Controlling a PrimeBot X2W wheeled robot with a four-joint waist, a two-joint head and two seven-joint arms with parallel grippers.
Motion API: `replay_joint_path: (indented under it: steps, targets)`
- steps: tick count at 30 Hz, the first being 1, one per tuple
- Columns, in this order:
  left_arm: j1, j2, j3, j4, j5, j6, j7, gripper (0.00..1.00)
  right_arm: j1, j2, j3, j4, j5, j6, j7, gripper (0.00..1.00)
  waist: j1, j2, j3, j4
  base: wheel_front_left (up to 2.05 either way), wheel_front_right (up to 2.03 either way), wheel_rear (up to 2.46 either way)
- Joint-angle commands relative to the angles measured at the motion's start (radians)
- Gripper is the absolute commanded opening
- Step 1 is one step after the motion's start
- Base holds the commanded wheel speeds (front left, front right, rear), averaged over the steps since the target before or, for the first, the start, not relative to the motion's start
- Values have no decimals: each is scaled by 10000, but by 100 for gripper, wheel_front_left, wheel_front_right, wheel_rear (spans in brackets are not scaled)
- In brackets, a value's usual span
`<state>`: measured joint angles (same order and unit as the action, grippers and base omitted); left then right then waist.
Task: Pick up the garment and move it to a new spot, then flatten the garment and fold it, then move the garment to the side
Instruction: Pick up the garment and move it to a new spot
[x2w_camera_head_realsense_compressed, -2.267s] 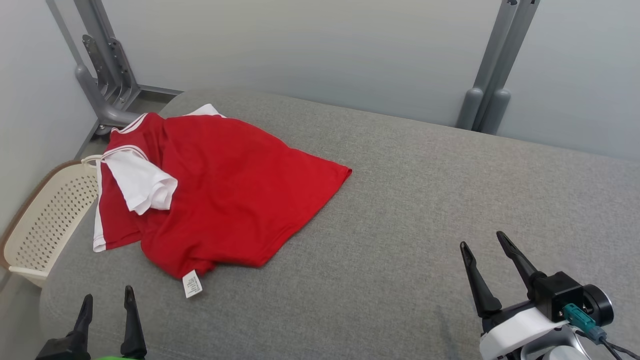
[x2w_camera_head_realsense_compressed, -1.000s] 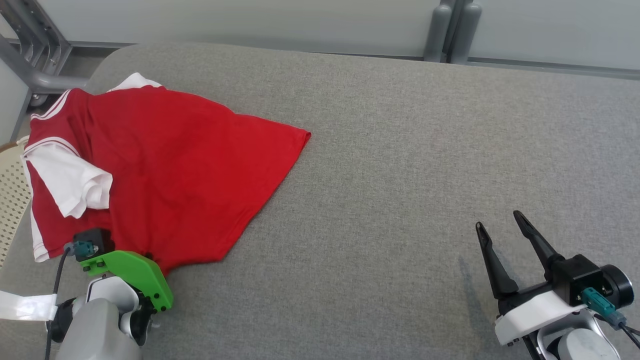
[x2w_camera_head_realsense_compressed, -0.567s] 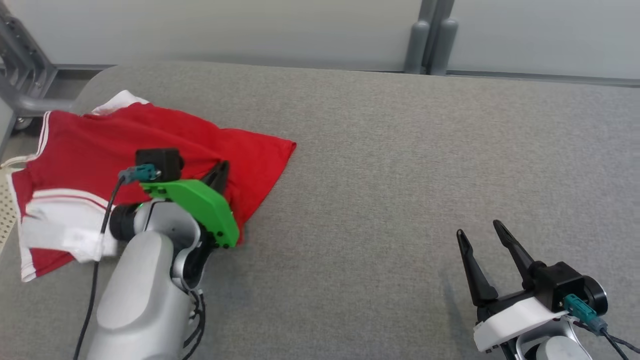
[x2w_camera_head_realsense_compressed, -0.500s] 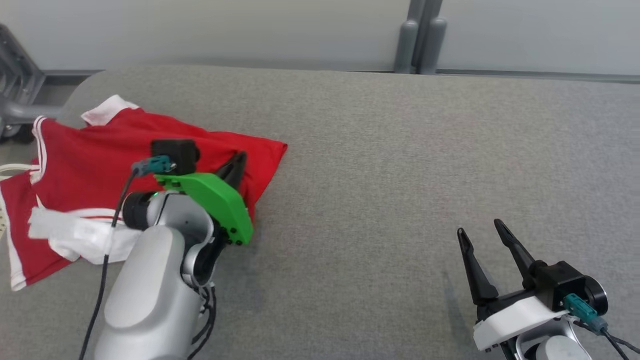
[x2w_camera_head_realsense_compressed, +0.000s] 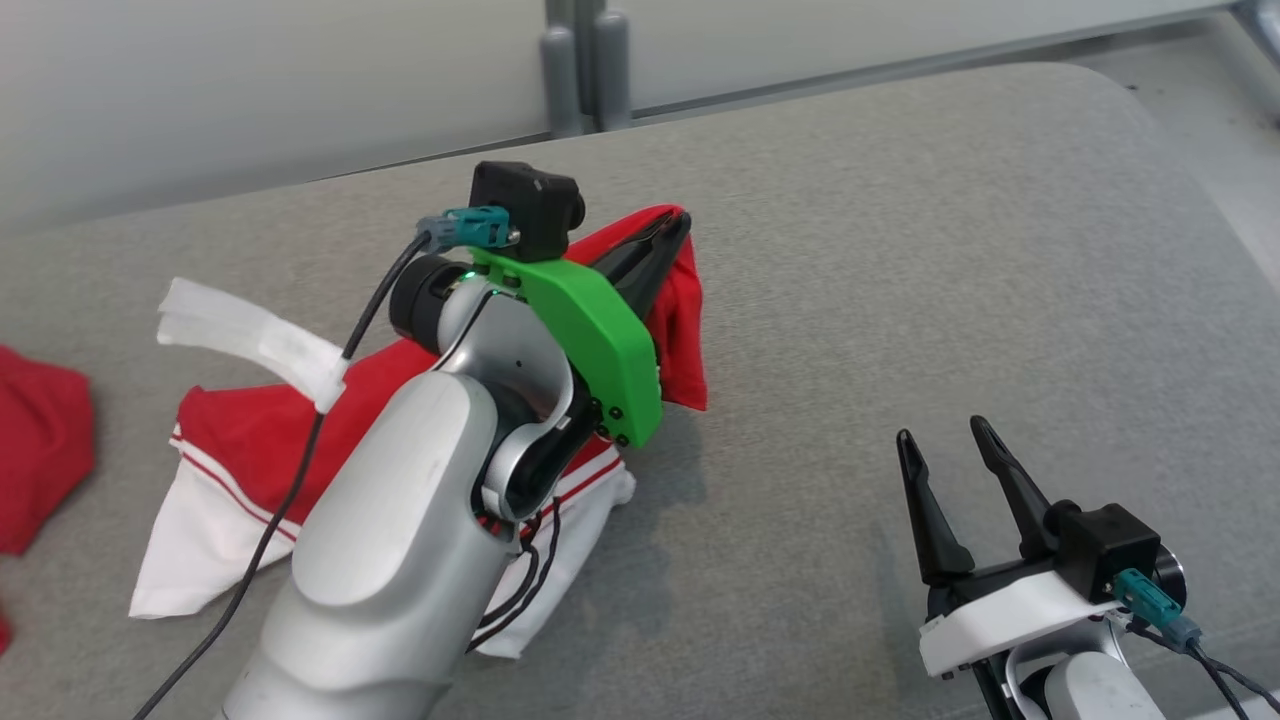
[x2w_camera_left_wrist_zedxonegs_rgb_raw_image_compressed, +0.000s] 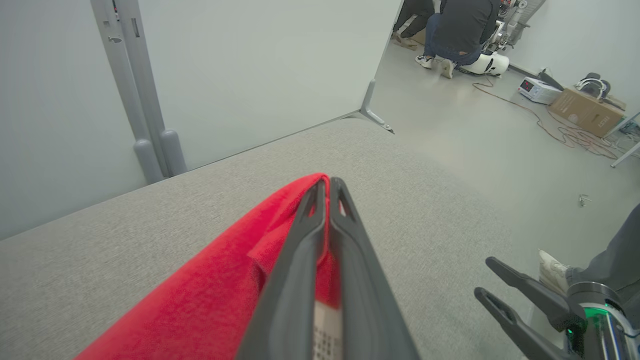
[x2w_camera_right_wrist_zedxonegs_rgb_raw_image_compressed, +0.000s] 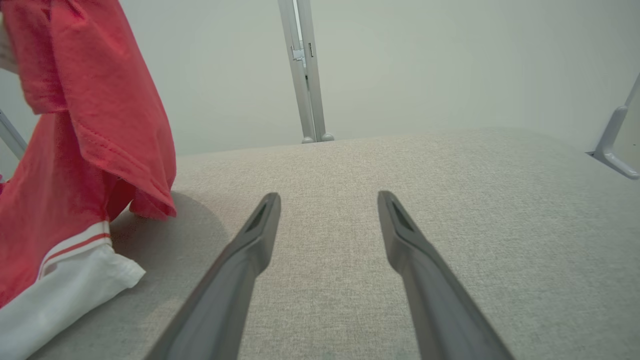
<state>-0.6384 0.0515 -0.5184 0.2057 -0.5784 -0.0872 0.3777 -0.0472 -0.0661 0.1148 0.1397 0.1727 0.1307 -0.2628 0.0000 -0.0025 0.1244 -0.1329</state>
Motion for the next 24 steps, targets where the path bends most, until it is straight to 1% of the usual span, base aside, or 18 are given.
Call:
replay_joint_path:
  steps: [1,7,11,14,15,18,21,22,23,24]
  targets:
    - [-313,2,-148,15,-411,129,-70,0,-92,65,27,24,47,1,-33,100,0,25,389,-1830,0,0,0]
    - [-1535,5,-1255,636,-1207,746,-504,0,-166,133,18,71,165,1,-33,100,0,25,639,-3115,0,0,0]
    - [-2367,11,-1747,1016,-1997,1264,-1214,0,-110,149,42,86,241,1,-33,100,0,25,791,-3677,0,0,0]
    - [-2648,33,-1829,2157,-1904,1654,-1776,0,-120,158,196,70,398,1,-33,100,0,25,882,-3969,0,0,0]
    - [-2692,35,-1810,2630,-1857,1717,-1902,0,-140,153,249,57,438,1,-33,100,0,25,925,-4051,0,0,0]
    - [-2694,166,-1643,3929,-1803,1806,-2357,0,-114,152,339,10,539,1,-33,100,0,25,1002,-4163,0,0,0]
    - [-2736,389,-1544,4996,-1660,1847,-2800,0,-45,154,278,-8,579,1,-33,100,0,25,1126,-4049,0,0,0]
    - [-2828,536,-1553,5557,-1488,1826,-3200,15,-37,153,250,-6,579,1,-33,100,0,25,1196,-3901,0,0,0]
    - [-2838,560,-1612,5823,-1384,1834,-3342,22,-50,150,229,-6,586,1,-33,100,0,25,1218,-3803,0,0,0]
    - [-2824,528,-1731,6056,-1292,1793,-3425,40,-61,151,206,-1,591,1,-33,100,0,25,1236,-3685,0,0,0]
